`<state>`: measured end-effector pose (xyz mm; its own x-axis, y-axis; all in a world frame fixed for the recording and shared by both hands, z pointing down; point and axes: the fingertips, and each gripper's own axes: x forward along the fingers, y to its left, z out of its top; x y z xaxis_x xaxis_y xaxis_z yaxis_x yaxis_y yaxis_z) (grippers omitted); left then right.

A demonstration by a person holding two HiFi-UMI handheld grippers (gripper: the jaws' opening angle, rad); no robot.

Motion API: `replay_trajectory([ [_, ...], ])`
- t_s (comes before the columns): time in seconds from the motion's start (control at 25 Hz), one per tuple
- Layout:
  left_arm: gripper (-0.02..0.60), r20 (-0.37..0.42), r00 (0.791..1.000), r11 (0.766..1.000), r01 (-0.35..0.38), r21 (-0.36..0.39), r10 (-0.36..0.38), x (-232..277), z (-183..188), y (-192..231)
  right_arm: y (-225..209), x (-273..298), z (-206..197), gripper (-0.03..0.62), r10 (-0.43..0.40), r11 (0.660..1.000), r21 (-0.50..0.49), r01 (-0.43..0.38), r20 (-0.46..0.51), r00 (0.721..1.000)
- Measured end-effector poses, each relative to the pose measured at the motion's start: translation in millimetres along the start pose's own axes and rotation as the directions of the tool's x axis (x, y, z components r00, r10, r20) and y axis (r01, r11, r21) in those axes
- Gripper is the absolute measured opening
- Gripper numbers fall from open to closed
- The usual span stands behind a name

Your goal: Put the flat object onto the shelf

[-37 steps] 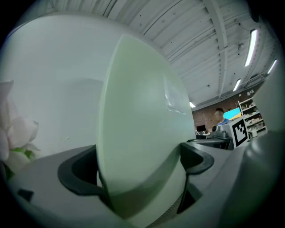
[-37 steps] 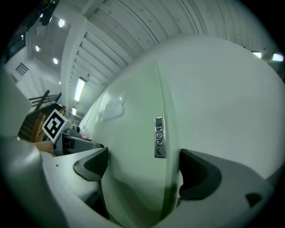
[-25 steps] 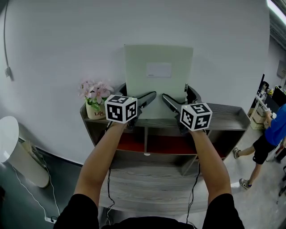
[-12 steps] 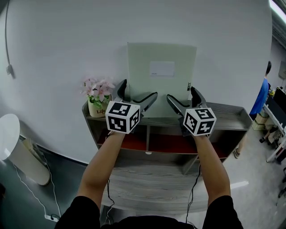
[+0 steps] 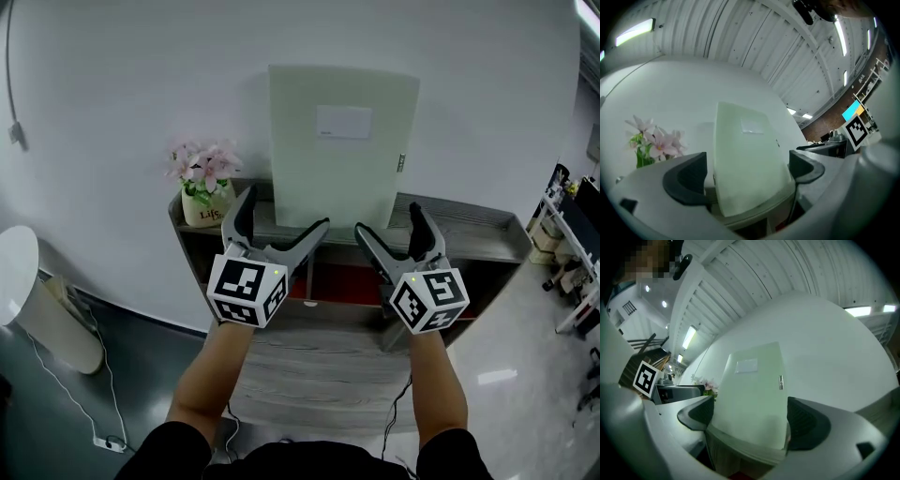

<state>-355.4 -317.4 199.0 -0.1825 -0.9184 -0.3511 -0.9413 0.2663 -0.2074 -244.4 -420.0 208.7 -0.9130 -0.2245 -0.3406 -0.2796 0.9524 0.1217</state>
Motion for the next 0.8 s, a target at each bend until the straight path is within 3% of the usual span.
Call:
replay_trajectory([
  [0.08,0.521,-0.025,0.999,1.000,0.025,-0.003,-0.025,-6,-21,-13,8,-14,-13,0.497,-0.017,1.000,0.002,0.017,-0.025,1.000],
  [0.16,0.424,-0.040,0.998,0.999,0.040,-0.037,-0.041,-17,-40,-24,15,-29,-26,0.497,-0.039,0.999,0.009,0.039,-0.036,0.999],
  [0.36,0.312,-0.064,0.998,0.995,0.016,-0.103,-0.023,-46,-69,-42,34,-54,-64,0.468,-0.061,0.998,-0.006,0.061,-0.080,0.995],
  [0.4,0.288,-0.068,0.998,0.994,0.004,-0.111,-0.011,-51,-73,-44,38,-59,-70,0.425,-0.068,0.998,-0.017,0.066,-0.086,0.994],
  [0.48,0.225,-0.072,0.997,0.991,-0.028,-0.132,0.018,-60,-81,-46,44,-69,-79,0.267,-0.083,0.996,-0.036,0.080,-0.086,0.993],
  [0.6,0.082,-0.076,0.995,0.979,-0.081,-0.188,0.068,-71,-92,-43,49,-84,-86,0.124,-0.104,0.993,-0.067,0.099,-0.082,0.991],
  [0.68,0.030,-0.095,0.992,0.968,-0.106,-0.225,0.086,-78,-102,-44,51,-92,-92,0.066,-0.118,0.991,-0.082,0.110,-0.090,0.989],
  [0.8,0.008,-0.133,0.987,0.955,-0.122,-0.269,0.088,-89,-120,-52,53,-102,-102,0.036,-0.131,0.988,-0.094,0.120,-0.113,0.985],
])
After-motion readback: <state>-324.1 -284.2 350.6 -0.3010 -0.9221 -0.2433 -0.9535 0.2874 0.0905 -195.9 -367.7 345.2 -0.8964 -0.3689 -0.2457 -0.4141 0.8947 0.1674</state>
